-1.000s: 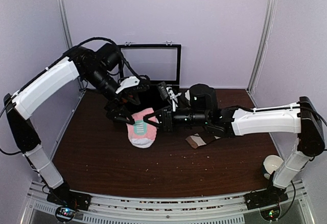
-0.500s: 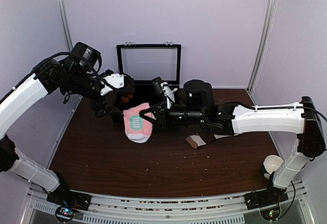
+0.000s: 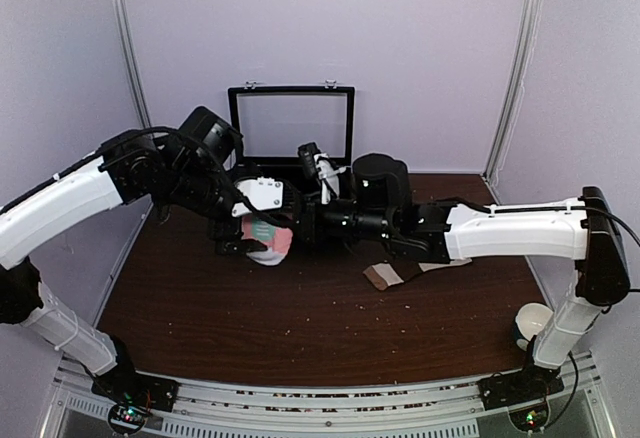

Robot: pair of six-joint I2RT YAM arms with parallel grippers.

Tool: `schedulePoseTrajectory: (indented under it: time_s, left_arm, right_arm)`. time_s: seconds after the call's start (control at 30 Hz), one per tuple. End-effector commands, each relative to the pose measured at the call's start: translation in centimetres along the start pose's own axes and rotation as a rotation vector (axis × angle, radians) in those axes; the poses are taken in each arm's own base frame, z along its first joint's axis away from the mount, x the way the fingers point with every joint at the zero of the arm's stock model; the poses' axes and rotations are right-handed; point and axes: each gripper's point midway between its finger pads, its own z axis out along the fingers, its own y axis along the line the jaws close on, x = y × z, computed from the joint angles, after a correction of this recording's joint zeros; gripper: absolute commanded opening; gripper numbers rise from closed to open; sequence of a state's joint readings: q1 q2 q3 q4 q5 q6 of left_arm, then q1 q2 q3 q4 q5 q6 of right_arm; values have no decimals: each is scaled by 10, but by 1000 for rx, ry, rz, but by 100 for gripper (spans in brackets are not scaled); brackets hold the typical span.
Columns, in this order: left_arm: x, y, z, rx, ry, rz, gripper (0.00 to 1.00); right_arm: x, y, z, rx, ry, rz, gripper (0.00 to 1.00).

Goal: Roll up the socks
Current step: Pass from the right arm to the left

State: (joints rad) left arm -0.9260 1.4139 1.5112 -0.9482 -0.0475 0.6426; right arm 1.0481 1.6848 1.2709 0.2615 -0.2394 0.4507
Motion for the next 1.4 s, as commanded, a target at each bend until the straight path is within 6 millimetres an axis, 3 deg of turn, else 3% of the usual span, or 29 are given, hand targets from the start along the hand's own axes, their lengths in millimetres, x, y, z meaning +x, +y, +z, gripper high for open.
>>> schedulePoseTrajectory:
  time_s: [0.0, 0.13, 0.27, 0.47, 0.7, 0.8, 0.83, 0.87, 0.93, 1.0, 1.03, 1.07, 1.1, 1.3, 1.37]
  left_arm:
    - [15, 29, 20, -221, 101, 29, 98]
    - [15, 63, 19, -434, 126, 84, 97]
    - [12, 76, 17, -508, 138, 146, 92]
    - [11, 72, 22, -495, 147, 205, 81]
    - [4, 70, 23, -459, 138, 222, 50]
    - [6, 66, 28, -434, 146, 235, 42]
    - [5, 65, 27, -427, 137, 231, 40]
    - [4, 64, 26, -416, 126, 229, 31]
    - [0, 65, 24, -411, 108, 216, 1]
    - [-1, 64, 22, -386, 103, 190, 0]
    - [-1, 63, 21, -353, 94, 167, 0]
    - [-1, 56, 20, -291, 77, 139, 0]
    - [-6, 56, 13, -253, 47, 95, 0]
    - [-25, 29, -15, 22, -98, -67, 0]
    - [-31, 24, -22, 85, -123, -110, 0]
  right_arm:
    - [-26, 14, 3, -45, -92, 89, 0]
    - [-23, 14, 10, -82, -85, 241, 0]
    - [-23, 15, 15, -137, -91, 355, 0]
    - [-33, 7, 12, -133, -106, 429, 0]
    - [-43, 19, 18, -249, -94, 496, 0]
    - [-49, 17, 15, -311, -116, 564, 0]
    - [-50, 18, 15, -333, -114, 584, 3]
    - [-51, 19, 14, -358, -109, 598, 7]
    - [-52, 24, 13, -407, -98, 613, 19]
    - [-53, 28, 9, -435, -100, 594, 39]
    - [-53, 28, 6, -441, -105, 576, 54]
    - [-53, 28, 3, -442, -110, 553, 92]
    - [-52, 26, 1, -432, -113, 529, 99]
    - [-34, 9, -15, -253, -56, 299, 100]
    - [-34, 10, -31, -219, -79, 165, 100]
